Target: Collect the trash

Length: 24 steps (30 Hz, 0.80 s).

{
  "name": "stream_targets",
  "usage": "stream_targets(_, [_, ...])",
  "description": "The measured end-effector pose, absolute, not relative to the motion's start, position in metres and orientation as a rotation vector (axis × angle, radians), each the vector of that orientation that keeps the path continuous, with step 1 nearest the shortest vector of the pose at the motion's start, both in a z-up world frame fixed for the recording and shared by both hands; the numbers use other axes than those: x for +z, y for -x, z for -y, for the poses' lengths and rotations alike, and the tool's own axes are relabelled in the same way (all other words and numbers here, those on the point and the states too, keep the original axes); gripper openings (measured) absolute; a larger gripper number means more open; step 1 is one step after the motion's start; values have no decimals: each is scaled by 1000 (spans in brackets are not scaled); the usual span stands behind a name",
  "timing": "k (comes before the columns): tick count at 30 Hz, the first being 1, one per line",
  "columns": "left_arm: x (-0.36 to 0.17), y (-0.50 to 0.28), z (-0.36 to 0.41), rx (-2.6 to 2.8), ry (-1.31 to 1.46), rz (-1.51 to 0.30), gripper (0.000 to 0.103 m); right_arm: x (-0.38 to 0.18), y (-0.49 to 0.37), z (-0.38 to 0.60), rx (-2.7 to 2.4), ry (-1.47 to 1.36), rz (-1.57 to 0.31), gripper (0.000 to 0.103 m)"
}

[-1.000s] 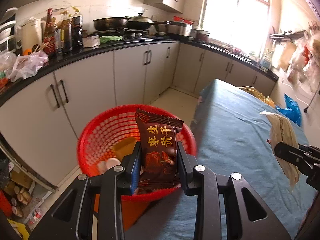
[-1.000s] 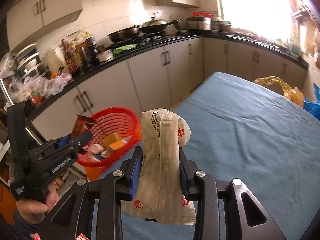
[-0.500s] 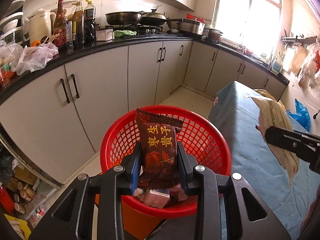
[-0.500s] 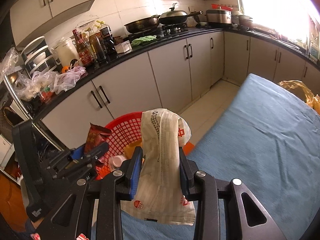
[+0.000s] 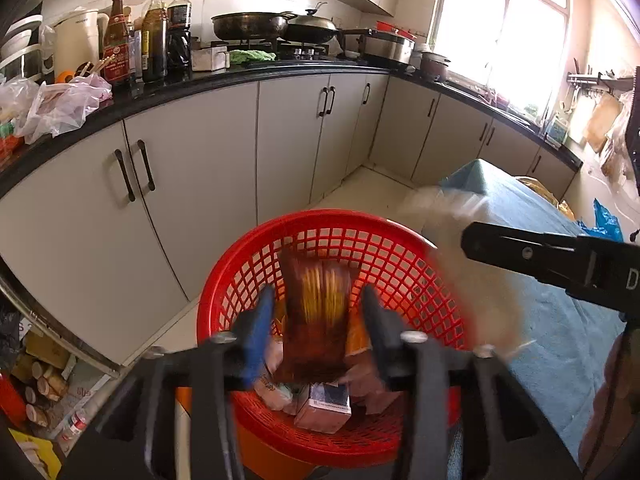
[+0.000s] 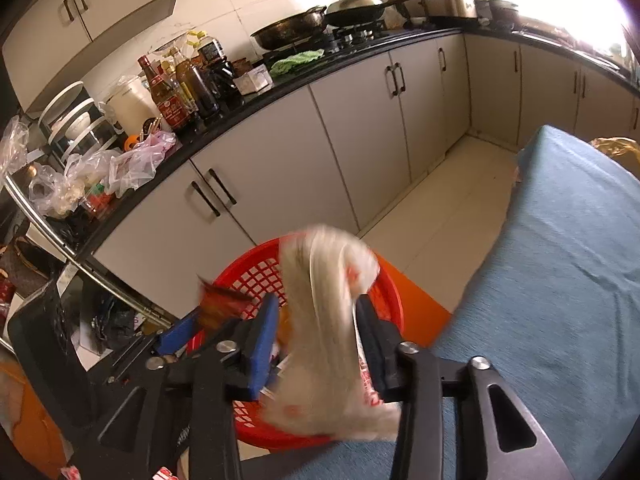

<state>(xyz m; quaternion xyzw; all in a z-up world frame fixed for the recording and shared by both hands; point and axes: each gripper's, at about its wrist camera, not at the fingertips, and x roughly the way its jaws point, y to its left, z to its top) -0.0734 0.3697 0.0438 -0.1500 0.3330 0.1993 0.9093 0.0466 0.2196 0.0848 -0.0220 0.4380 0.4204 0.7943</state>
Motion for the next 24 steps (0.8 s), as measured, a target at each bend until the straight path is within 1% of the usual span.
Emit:
stream_targets(1, [45, 75, -370, 415, 311, -681, 59, 88, -46, -215, 899, 44, -929, 47])
stream_targets(4, [55, 91, -365, 447, 304, -618, 59, 99, -37, -195, 891, 34, -894, 48])
stream_targets(6, [65, 104, -357, 471, 280, -572, 68, 109, -23, -177, 880, 52, -852, 52])
stream_targets(8, [77, 124, -340, 479, 246, -519, 87, 117, -2, -160, 855, 90, -798, 64])
stream_targets(10, [86, 141, -322, 474, 210, -473, 97, 124, 19, -140, 831, 120, -744, 71])
stream_targets(11, [90, 150, -309, 481, 181, -454, 99, 126, 32, -129, 808, 137, -719, 74])
stream_targets(14, [98, 169, -279, 522, 106, -436, 103, 128, 62, -99, 753, 168, -672, 80])
stream_targets(15, [100, 174, -274, 534, 91, -432, 103, 128, 75, -85, 729, 174, -652, 81])
stream_targets(17, [100, 184, -259, 565, 61, -433, 103, 129, 90, -65, 701, 175, -626, 87])
stream_targets(19, [98, 191, -250, 575, 58, -440, 103, 129, 104, -46, 660, 175, -606, 89])
stream_targets(24, [92, 211, -239, 504, 115, -437, 103, 128, 132, -14, 559, 242, -539, 90])
